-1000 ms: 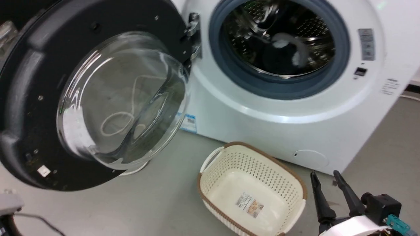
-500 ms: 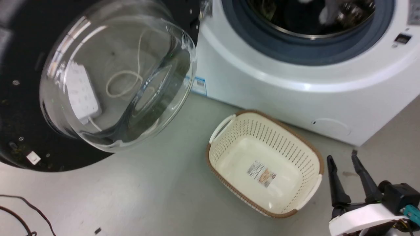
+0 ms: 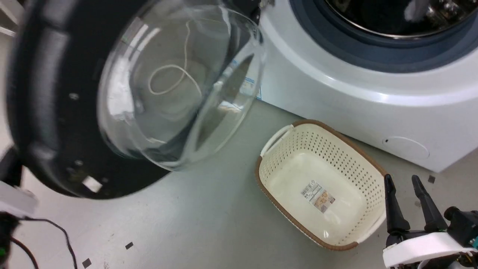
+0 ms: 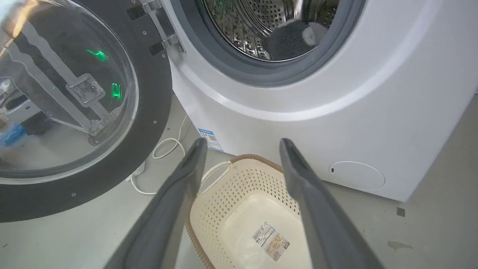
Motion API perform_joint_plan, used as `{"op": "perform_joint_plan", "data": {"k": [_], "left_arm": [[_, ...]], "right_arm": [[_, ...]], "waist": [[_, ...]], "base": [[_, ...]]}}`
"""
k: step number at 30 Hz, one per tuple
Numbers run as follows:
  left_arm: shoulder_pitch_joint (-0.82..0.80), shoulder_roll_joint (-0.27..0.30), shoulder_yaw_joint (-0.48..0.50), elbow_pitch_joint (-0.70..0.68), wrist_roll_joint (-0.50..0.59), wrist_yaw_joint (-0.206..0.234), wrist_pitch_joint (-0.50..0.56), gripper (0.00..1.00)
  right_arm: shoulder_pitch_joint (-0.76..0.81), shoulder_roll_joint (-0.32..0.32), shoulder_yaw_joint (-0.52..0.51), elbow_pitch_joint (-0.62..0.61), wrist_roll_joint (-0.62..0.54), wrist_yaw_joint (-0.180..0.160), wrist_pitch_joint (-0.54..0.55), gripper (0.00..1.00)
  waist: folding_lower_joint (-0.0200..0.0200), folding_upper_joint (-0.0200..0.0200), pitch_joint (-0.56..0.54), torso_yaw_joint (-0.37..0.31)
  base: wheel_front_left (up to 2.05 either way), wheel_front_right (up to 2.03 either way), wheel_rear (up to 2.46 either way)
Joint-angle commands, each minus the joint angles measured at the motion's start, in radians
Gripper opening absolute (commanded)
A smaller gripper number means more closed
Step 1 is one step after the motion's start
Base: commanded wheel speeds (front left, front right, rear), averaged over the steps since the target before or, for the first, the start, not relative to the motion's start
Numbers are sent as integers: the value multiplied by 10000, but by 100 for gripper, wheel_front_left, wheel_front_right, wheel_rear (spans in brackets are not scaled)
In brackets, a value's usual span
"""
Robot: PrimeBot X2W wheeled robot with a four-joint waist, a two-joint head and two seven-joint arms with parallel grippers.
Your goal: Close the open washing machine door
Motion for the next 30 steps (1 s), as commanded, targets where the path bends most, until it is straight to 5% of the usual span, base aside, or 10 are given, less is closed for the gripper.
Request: {"op": "perform_joint_plan", "data": {"k": [1,5,6,15,30], "left_arm": [[278,197,-412,-240,-339,-108,85,0],[896,740,-1495,-994,-944,-152,105,0],[1094,1080,-2393,-1479,-1129,-185,29,0],[426,1432,-5639,-2779,-1563,-283,26,0],[-2930,111,-10202,-2101,-1743,-285,-874,0]], "right_arm": [[-100,-1,-75,107,143,9,-142,100],[33,-1,-250,436,389,9,-369,100],[123,-1,-337,667,519,9,-502,100],[361,-1,-512,1221,1056,10,-831,100],[319,-1,-568,1273,1347,10,-875,100]], "waist": [[1,0,-256,166],[1,0,-766,422],[1,0,-1098,586],[1,0,-1940,556],[1,0,-2040,-1821]], "base": [[0,0,0],[0,0,0],[0,0,0],[0,0,0],[0,0,0]]}}
